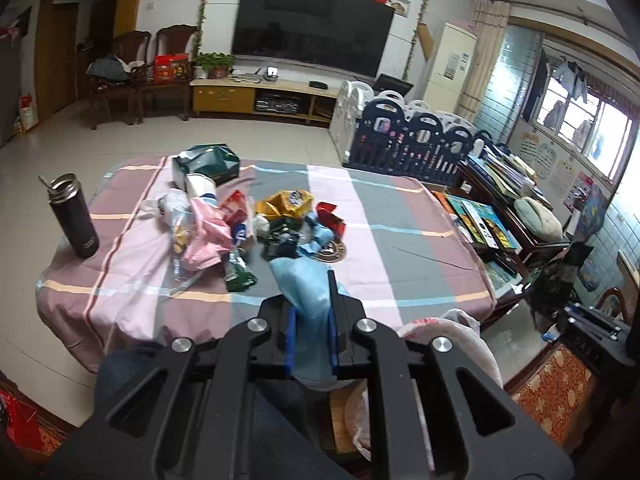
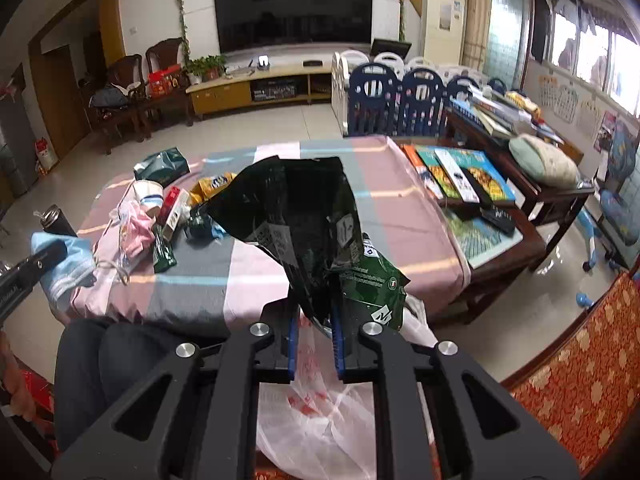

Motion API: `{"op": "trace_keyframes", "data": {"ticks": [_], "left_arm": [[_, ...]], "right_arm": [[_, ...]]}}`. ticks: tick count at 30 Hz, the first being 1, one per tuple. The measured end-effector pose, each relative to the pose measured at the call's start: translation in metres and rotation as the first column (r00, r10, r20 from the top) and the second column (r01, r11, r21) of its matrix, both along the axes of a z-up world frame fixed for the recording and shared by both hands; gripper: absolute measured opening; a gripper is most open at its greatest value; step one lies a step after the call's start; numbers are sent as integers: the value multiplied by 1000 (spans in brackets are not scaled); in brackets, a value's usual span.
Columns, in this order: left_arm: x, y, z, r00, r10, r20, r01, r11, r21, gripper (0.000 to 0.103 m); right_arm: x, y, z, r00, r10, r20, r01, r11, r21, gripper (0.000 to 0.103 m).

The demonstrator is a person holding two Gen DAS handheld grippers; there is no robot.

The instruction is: Collect trash

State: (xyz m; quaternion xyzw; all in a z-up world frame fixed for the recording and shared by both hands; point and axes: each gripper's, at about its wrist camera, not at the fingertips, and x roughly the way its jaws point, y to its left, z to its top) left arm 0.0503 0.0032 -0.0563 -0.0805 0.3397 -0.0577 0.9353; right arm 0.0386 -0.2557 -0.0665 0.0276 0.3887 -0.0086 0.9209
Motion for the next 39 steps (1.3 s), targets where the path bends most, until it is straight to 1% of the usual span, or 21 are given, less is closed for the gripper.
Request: {"op": "trace_keyframes", "data": {"ticks": [7,9,12,13,14,15,16,17,20,22,25,27,29,30,31,32,33,34,35,37,39], "left_arm": [[13,-31,-18,994,-86,-61,85,996,-21,13],[18,-38,-25,991,-111,-81,109,994,-33,13],[23,-50,-32,984,-143,-106,139,989,-41,13],[25,-54,-34,982,-156,-110,151,987,-47,13],[26,-57,-35,979,-171,-114,166,985,-55,13],[27,-60,-36,976,-187,-116,181,982,-62,13],[28,-65,-38,971,-209,-119,201,977,-73,13],[30,-69,-40,965,-231,-123,221,971,-88,13],[37,-80,-50,945,-294,-145,273,950,-150,13],[42,-88,-57,929,-327,-175,295,937,-187,13],[49,-106,-67,893,-397,-213,343,906,-249,13],[49,-127,-72,863,-452,-224,396,882,-256,13],[45,-150,-78,824,-512,-241,455,853,-255,14],[43,-161,-82,802,-541,-255,485,838,-251,17],[41,-168,-87,787,-557,-266,504,829,-243,22],[37,-177,-93,769,-574,-281,526,818,-232,39],[35,-180,-97,760,-579,-294,535,815,-224,62],[35,-181,-101,759,-574,-308,533,819,-213,69],[35,-178,-103,766,-560,-316,523,828,-201,73],[42,-163,-104,793,-518,-321,487,855,-177,73],[56,-133,-105,859,-401,-319,383,916,-120,74]], "right_arm": [[-2,-25,-48,989,-17,-148,30,996,87,15],[-3,-29,-65,981,-13,-195,34,994,108,15],[-2,-35,-96,955,-26,-296,67,989,129,16],[-1,-38,-107,940,-28,-339,84,985,151,22],[0,-41,-116,925,-28,-378,100,980,173,38],[0,-45,-121,912,-30,-408,116,976,187,49],[1,-51,-125,903,-42,-429,140,970,198,68],[-1,-57,-124,901,-63,-429,164,966,202,74],[-3,-73,-109,908,-114,-403,208,959,195,74],[-6,-88,-93,919,-164,-358,245,950,194,75],[-16,-113,-66,931,-238,-277,299,932,204,80],[-24,-127,-51,934,-271,-234,323,919,224,80],[-26,-138,-42,936,-286,-207,333,909,250,81],[-30,-143,-38,937,-294,-192,337,904,263,81],[-29,-145,-35,937,-297,-184,338,902,268,82],[-30,-146,-34,938,-300,-173,338,902,270,83],[-30,-146,-34,939,-301,-170,338,902,268,83],[-28,-146,-35,938,-301,-172,338,903,264,83],[-25,-145,-39,938,-295,-180,335,904,264,83],[-18,-141,-48,939,-281,-199,328,904,275,83],[-10,-133,-57,940,-264,-217,320,902,289,83]]}}
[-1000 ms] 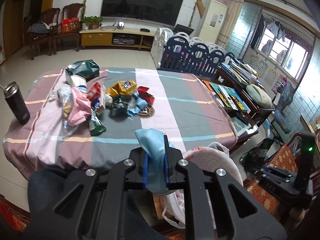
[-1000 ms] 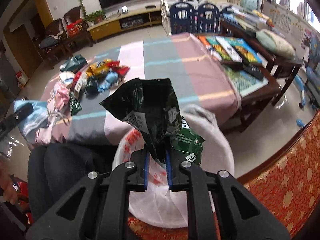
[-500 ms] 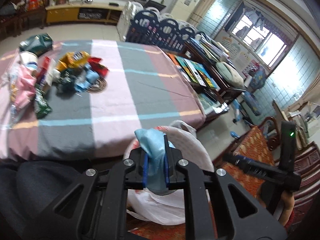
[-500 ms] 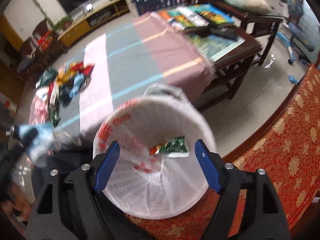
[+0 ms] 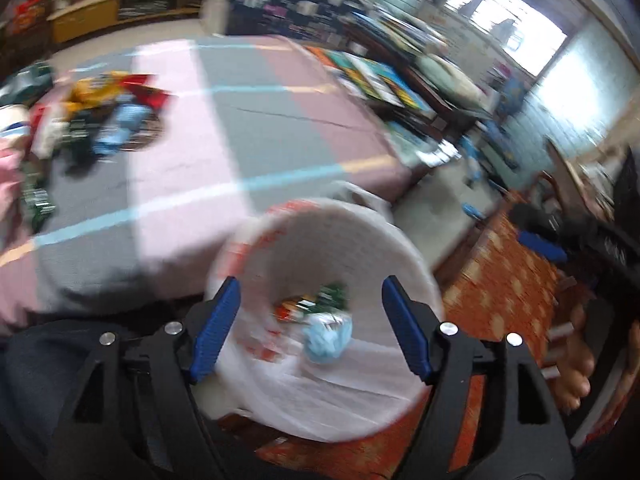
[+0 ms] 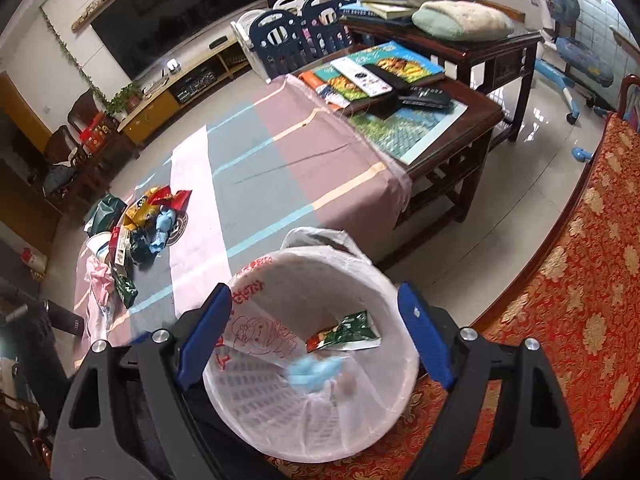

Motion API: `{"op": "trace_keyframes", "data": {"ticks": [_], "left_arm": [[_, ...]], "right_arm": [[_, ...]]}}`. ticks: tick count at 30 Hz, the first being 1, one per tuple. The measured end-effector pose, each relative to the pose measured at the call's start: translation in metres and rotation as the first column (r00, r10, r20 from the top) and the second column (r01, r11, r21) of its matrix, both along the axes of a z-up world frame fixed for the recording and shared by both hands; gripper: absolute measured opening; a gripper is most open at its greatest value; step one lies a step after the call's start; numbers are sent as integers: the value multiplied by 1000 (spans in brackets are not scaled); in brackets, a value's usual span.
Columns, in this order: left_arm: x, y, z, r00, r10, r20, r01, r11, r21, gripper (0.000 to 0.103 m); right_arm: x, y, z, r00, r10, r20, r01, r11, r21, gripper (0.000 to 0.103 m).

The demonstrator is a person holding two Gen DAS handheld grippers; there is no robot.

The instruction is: Collect trash

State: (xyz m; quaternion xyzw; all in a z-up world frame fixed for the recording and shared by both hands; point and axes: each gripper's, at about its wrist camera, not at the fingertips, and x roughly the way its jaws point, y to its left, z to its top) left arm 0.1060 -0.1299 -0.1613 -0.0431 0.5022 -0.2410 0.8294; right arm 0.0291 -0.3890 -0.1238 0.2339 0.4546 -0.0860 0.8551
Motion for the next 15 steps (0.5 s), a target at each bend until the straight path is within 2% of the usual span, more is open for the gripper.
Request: {"op": "trace_keyframes", "data": {"ticks": [2,4,6,7,8,11,13,14,15], "left_arm": [[19,44,-2,987,159,18,-160,986,46,73],[39,92,-6,949,314,25,-315,946,80,67],[61,146,-10,883,467,43,-469,877,109,50],[74,176,-13,841,540,45,-541,834,109,46],[84,196,-14,814,579,43,-579,807,113,42],[121,245,-22,750,660,32,-659,742,123,43],[139,262,-28,726,686,39,-685,718,124,60],[151,268,-33,723,689,37,-687,714,131,71],[160,271,-38,729,684,32,-681,720,136,72]], "right_arm": [[9,10,-7,1000,26,-11,-26,1000,11,83],[21,28,-12,997,71,-19,-71,997,10,83],[33,45,-16,993,112,-23,-112,994,5,83],[39,52,-17,991,128,-26,-128,992,4,83],[46,59,-19,990,141,-29,-141,990,5,83],[68,83,-21,981,193,-32,-193,981,5,83],[82,99,-23,975,220,-40,-220,976,-3,83],[89,107,-24,971,236,-40,-236,972,-2,83],[94,114,-25,967,251,-39,-251,968,-2,83]]}}
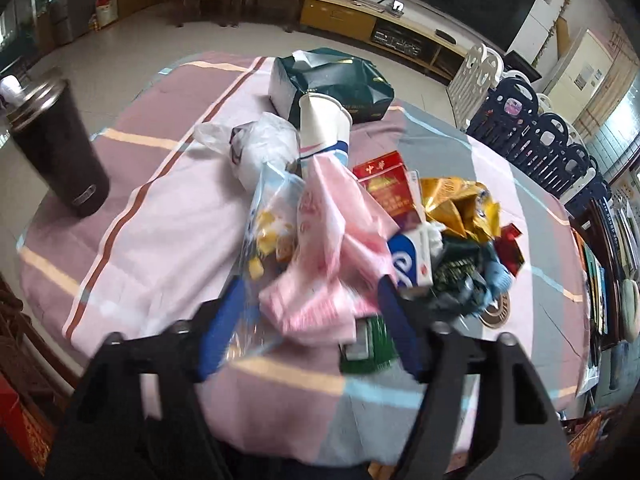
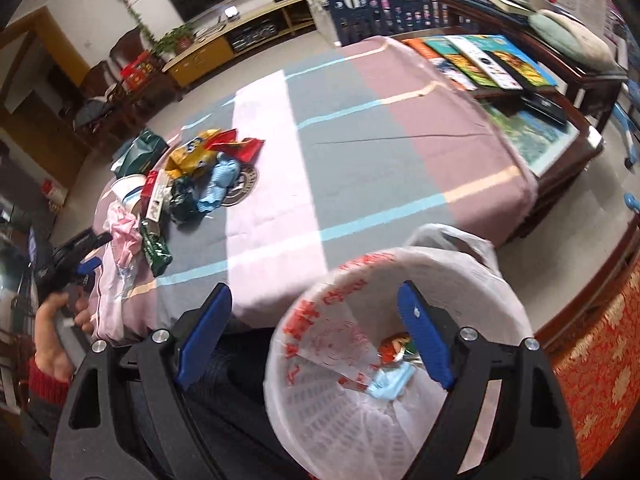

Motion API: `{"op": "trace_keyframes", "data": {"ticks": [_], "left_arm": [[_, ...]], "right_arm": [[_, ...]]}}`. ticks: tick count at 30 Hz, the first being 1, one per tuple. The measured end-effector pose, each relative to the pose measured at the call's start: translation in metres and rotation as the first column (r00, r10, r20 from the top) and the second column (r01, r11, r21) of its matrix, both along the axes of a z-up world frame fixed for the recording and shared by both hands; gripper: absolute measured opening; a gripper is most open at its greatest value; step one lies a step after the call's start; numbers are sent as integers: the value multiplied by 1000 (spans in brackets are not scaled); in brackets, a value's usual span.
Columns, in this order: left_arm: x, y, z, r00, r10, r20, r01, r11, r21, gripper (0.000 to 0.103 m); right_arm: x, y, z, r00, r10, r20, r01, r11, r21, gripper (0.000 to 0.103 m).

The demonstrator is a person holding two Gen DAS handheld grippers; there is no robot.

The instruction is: Collect trash

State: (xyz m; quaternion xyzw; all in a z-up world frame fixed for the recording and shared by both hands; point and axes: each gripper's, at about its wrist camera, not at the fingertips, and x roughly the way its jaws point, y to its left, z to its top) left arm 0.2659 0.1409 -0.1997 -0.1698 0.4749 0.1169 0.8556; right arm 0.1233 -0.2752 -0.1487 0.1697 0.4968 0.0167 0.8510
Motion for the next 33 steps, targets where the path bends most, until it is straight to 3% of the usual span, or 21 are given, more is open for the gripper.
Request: {"op": "trace_keyframes", "data": {"ticks": [3,4,5,7,9,16,21,25,27,28,29,33], "left_arm": [[23,-1,-17,998,-48,-36,48,999,-1,68],[27,0,-21,998,-59,-36,58,998,-5,62],[31,-1,-25,997,-73,-37,73,997,-3,39],[32,-3,-31,995,-91,-45,91,996,4,32],[25,-3,-30,994,-105,-23,105,994,4,18],[-44,-6,3,993,-61,103,64,998,-23,15],[-69,-26,8,985,-95,143,104,993,-62,15],[-72,-43,6,982,-126,137,136,989,-65,15],[-75,-42,5,982,-130,133,140,988,-67,15],[-77,-41,5,982,-133,132,142,988,-64,15],[-77,-42,5,982,-135,132,144,988,-63,15],[-78,-45,4,981,-141,132,150,987,-63,15]], "right_arm": [[20,24,-3,999,44,-5,-44,999,-8,83],[27,32,-4,998,59,-3,-59,998,-12,83],[33,39,-5,997,72,-1,-72,997,-17,83],[46,54,-8,995,101,7,-101,995,-25,83],[59,67,-10,992,128,18,-127,992,-26,83],[131,107,-34,994,111,9,-111,994,-26,83],[204,134,-65,997,62,-39,-63,998,-28,83],[249,160,-93,996,47,-79,-58,988,-145,78],[261,171,-104,994,51,-100,-71,974,-215,69],[263,173,-108,992,53,-114,-78,970,-229,49],[264,175,-112,989,63,-133,-92,970,-226,35],[242,166,-108,987,111,-115,-130,976,-174,31]]}}
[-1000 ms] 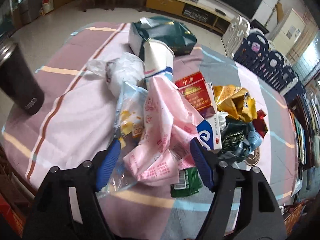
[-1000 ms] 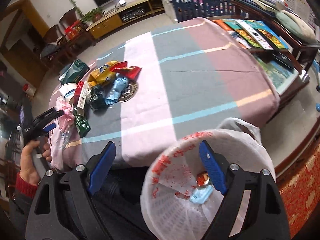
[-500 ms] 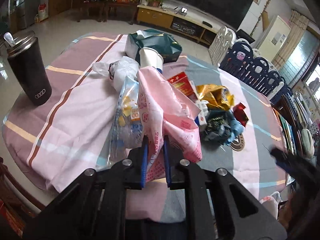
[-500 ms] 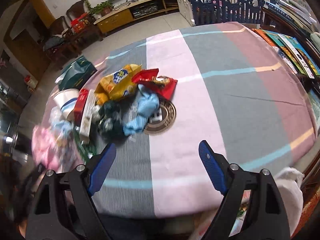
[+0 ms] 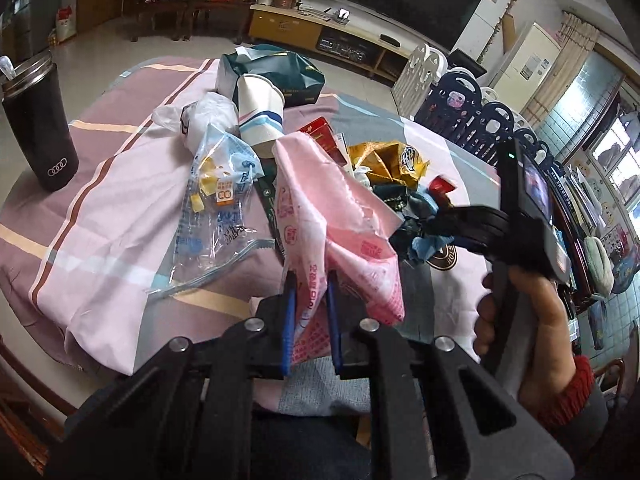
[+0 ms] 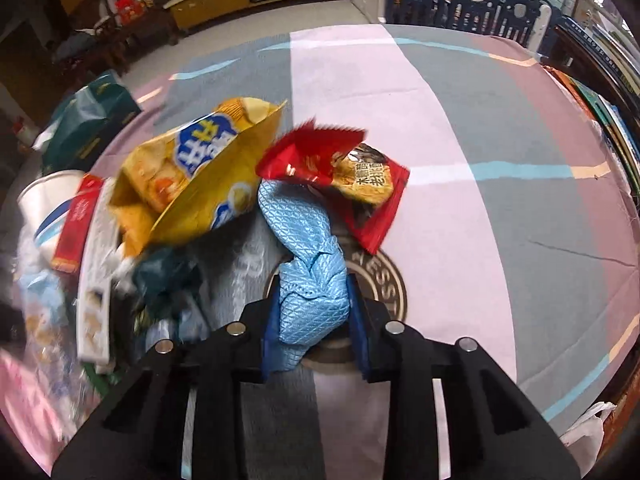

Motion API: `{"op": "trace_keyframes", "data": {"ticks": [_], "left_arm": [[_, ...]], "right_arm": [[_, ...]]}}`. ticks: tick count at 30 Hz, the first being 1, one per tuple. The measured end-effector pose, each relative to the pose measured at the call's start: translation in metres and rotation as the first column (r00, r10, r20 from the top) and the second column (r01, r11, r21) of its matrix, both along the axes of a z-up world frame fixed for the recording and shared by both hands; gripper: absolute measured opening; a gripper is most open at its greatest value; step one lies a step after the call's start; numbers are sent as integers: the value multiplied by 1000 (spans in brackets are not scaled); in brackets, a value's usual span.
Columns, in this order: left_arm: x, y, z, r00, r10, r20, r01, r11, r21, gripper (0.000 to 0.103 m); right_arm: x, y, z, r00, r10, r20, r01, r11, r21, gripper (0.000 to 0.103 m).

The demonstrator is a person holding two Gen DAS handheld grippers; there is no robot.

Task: Collect trash
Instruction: 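Release the blue cloth and grasp the dark green wrapper with the right tool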

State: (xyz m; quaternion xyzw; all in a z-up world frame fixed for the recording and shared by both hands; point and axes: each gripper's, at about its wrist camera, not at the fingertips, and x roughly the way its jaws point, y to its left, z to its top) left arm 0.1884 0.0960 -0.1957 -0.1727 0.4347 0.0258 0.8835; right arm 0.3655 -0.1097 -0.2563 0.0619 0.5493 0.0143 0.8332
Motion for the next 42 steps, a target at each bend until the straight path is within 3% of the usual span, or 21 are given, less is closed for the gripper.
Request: {"op": "trace_keyframes", "data": {"ticks": [6,10,15,18,24,27,28,29,32,36,39,40,41,42], "left_arm": [[-4,-15,6,999,-37,4,37,999,-8,15],[-7,-28,10,998,-64,8,64,998,5,15],[-11,-34,16,997,-73,15,72,997,21,15],[-11,-37,18,997,-81,16,81,996,29,15],[-11,-46,11,994,-108,-1,108,994,25,15],[-11,-48,12,993,-117,1,117,993,30,15],[-10,-47,12,993,-117,2,117,993,32,15],[-10,-47,12,993,-117,2,117,993,33,15],[-7,-44,8,994,-112,-5,112,993,33,15],[-7,-41,4,994,-104,-21,105,994,37,15],[-9,-38,5,995,-94,-21,95,995,39,15],[-9,-37,6,996,-92,-20,93,995,40,15],[-10,-36,6,996,-90,-20,90,995,41,15],[-10,-36,6,996,-88,-20,88,995,42,15]], "right_arm": [[-62,-37,19,1000,25,15,-26,999,38,31],[-95,-63,27,998,-20,61,21,1000,-14,31],[-92,-93,34,991,-106,82,104,994,34,31],[-92,-104,47,980,-137,143,128,989,72,32],[-83,-109,30,986,-129,107,131,991,-9,34],[-82,-115,19,989,-138,55,139,990,-6,45],[-84,-116,19,989,-142,46,141,990,17,55],[-88,-116,20,988,-143,48,141,988,57,65],[-104,-104,31,989,-109,101,100,990,95,73],[-109,-59,26,994,76,84,-77,997,2,73],[-110,-33,10,989,147,32,-144,986,-78,72],[-111,-30,7,987,157,24,-154,984,-85,65],[-112,-28,3,986,167,17,-165,982,-90,46],[-112,-28,1,985,172,8,-170,981,-93,46]]}}
